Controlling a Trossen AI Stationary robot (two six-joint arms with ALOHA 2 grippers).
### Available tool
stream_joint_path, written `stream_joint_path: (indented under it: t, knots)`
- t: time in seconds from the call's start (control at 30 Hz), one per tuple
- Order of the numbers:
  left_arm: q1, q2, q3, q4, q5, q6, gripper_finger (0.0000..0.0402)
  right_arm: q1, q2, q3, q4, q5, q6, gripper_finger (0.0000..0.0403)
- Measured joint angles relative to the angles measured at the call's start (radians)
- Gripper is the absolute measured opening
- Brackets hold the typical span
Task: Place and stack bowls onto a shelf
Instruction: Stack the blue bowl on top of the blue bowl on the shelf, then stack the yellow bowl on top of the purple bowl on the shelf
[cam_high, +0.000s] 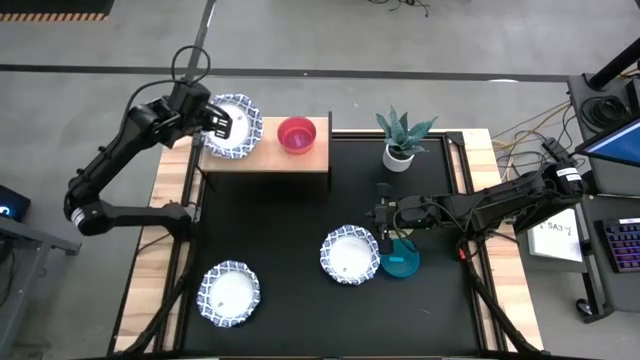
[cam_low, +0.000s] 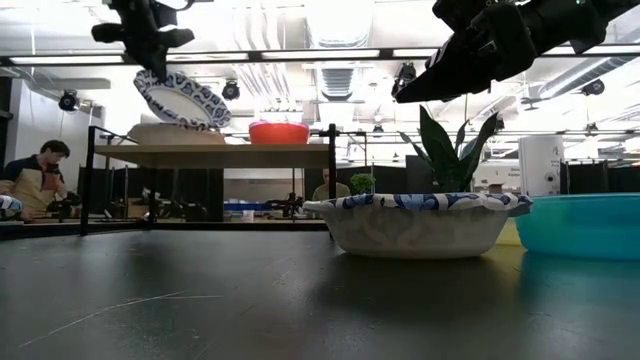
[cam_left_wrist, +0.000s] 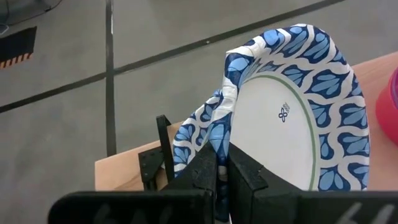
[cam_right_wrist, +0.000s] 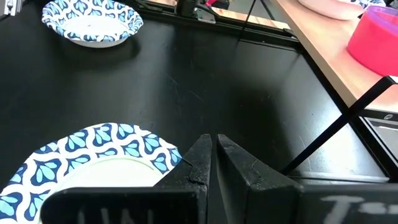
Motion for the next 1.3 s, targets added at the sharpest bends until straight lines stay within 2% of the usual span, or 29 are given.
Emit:
stream_joint_path:
  t: [0.53, 1.13, 1.2, 1.3]
  knots:
    - [0.026, 0.034, 0.000, 0.011, -0.003, 0.002, 0.0047, 0.000, 0.000, 0.000, 0.000, 0.000, 0.009, 0.0013]
    - [0.034, 0.028, 0.001, 0.007, 0.000, 0.054, 0.0133, 0.000, 0.000, 0.000, 0.000, 0.000, 0.028, 0.0013]
    - [0.029, 0.024, -0.001, 0.000, 0.039, 0.055, 0.0134, 0.000, 0.000, 0.000, 0.000, 0.000, 0.031, 0.0013]
    - [0.004, 0.017, -0.028, -0.006, 0.172, 0.054, 0.0132, 0.000, 0.000, 0.000, 0.000, 0.000, 0.033, 0.0013]
